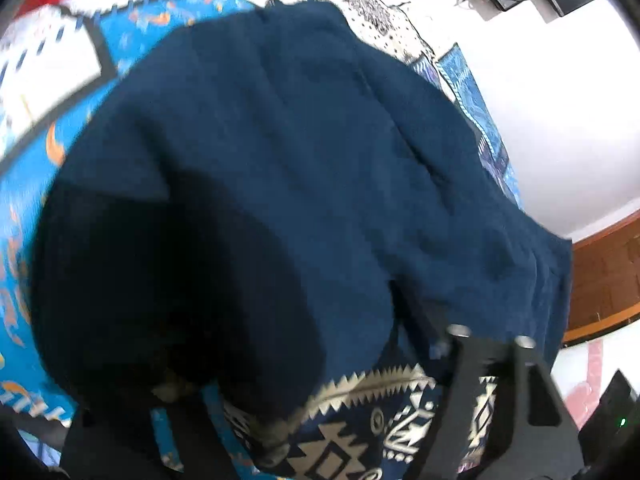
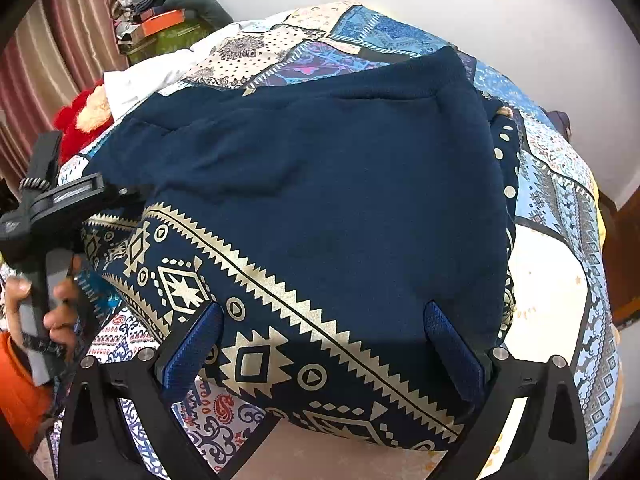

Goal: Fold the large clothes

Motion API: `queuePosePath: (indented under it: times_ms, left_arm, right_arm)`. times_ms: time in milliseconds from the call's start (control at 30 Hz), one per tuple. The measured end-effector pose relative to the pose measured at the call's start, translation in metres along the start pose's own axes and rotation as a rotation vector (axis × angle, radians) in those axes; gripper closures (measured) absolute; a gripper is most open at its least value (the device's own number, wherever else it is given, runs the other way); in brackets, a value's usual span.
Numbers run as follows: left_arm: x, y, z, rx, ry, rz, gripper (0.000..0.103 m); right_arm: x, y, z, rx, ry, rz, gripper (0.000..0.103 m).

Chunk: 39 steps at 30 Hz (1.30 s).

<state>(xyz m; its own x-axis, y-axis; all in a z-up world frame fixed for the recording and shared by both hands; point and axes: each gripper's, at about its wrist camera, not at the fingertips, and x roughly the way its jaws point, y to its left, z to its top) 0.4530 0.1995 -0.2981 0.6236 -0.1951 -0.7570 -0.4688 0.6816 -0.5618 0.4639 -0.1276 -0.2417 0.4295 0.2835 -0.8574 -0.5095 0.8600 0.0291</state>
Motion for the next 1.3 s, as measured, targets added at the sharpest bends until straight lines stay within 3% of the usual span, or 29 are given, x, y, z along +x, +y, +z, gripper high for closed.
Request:
queuePosePath:
  times_ms: [33, 100, 167, 300, 533, 667, 733, 867, 933, 1000, 1133, 1300]
  left_arm:
    - [-0.003, -0.001, 0.003, 0.0, -0.009, 0.01, 0.054]
    - [-0.015, -0.007, 0.008, 0.033, -0.036, 0.034, 0.083]
    - [-0.031, -0.011, 0.011, 0.078, -0.069, 0.035, 0.088]
    - [-0.081, -0.027, 0.001, 0.212, -0.167, 0.069, 0.092]
    - [-0.132, -0.009, -0.022, 0.337, -0.231, 0.195, 0.093]
    - [-0.148, 0.019, -0.03, 0.338, -0.244, 0.255, 0.093]
    - [-0.139, 0.023, -0.032, 0.338, -0.241, 0.273, 0.093]
    - [-0.137, 0.019, -0.036, 0.37, -0.239, 0.306, 0.093]
    - [-0.139, 0.004, -0.038, 0.426, -0.277, 0.337, 0.093]
    - [-0.141, -0.015, -0.037, 0.473, -0.312, 0.344, 0.093]
    - [-0.143, -0.068, -0.034, 0.574, -0.37, 0.324, 0.094]
    - [-0.141, -0.149, -0.062, 0.757, -0.429, 0.243, 0.094]
  right_arm:
    - [-0.001, 0.0, 0.0, 0.005, 0.003, 0.001, 0.002]
    - [-0.001, -0.001, 0.002, 0.008, 0.013, 0.008, 0.002]
    - [-0.005, 0.001, 0.003, 0.006, 0.021, 0.008, 0.002]
    - [-0.023, 0.013, 0.014, -0.015, -0.007, -0.004, 0.002]
    - [-0.045, 0.055, 0.045, 0.0, -0.077, 0.144, 0.002]
    - [-0.013, 0.102, 0.05, -0.045, 0.002, 0.202, 0.002]
    - [0.014, 0.131, 0.043, -0.101, 0.084, 0.215, 0.002]
    - [0.05, 0.165, 0.025, -0.205, 0.147, 0.181, 0.001]
    - [0.048, 0.164, 0.026, -0.211, 0.153, 0.186, 0.001]
    - [0.042, 0.151, 0.034, -0.179, 0.192, 0.244, 0.001]
    - [0.006, 0.093, 0.034, 0.024, 0.15, 0.312, 0.001]
    - [-0.053, 0.005, 0.014, 0.212, 0.039, 0.232, 0.001]
